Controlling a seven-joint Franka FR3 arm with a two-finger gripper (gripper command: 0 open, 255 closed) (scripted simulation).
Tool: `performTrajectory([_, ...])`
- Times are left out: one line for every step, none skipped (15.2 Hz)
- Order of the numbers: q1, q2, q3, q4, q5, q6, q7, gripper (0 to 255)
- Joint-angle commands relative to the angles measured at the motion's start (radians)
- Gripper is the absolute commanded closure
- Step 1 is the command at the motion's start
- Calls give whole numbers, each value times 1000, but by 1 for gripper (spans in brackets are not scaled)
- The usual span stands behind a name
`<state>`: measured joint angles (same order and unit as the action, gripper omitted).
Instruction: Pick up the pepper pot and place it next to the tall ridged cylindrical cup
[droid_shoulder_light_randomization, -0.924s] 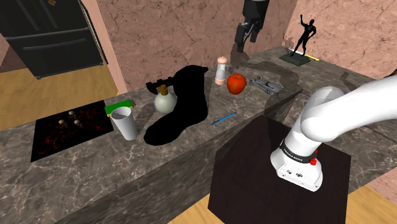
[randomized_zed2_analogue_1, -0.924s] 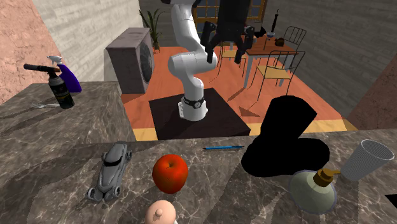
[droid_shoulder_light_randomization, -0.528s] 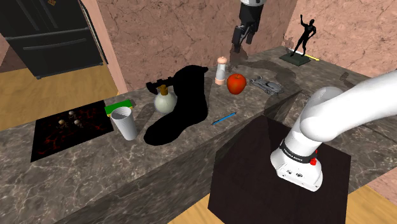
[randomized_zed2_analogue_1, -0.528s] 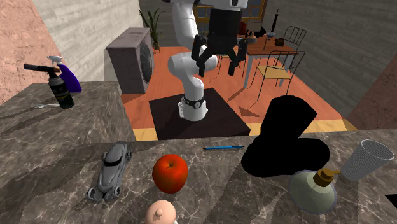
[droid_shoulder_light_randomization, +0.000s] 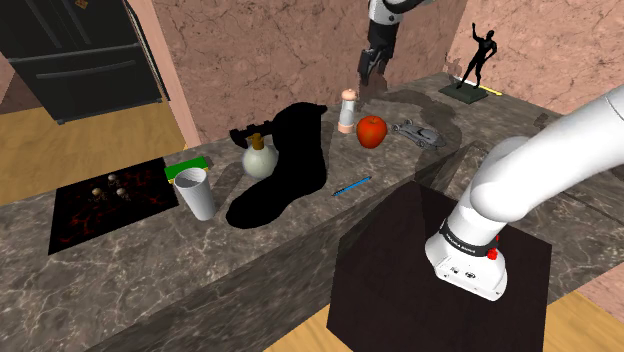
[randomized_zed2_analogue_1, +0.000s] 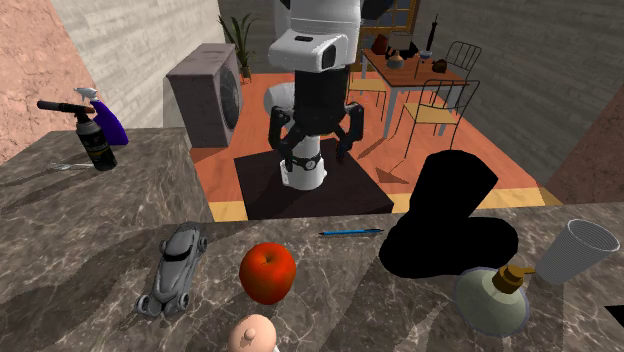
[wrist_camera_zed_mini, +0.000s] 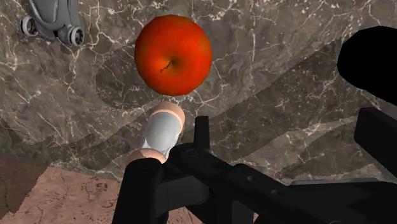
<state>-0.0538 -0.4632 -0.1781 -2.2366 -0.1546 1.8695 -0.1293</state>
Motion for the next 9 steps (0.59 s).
performTrajectory([-3,70,-35,32,10,41,-39,0])
performTrajectory([-5,102,-52,46,17,60,-59,0])
performTrajectory([-6,134,-68,62,25,78,-79,0])
performTrajectory([-8,168,-83,78,35,95,-100,0])
performTrajectory([-10,202,-98,96,47,112,-121,0])
performTrajectory([-12,238,-113,116,60,127,-143,0])
performTrajectory([-14,273,-127,136,75,141,-165,0])
performTrajectory([-17,310,-140,159,92,153,-189,0])
performTrajectory([-20,347,-152,182,110,165,-212,0])
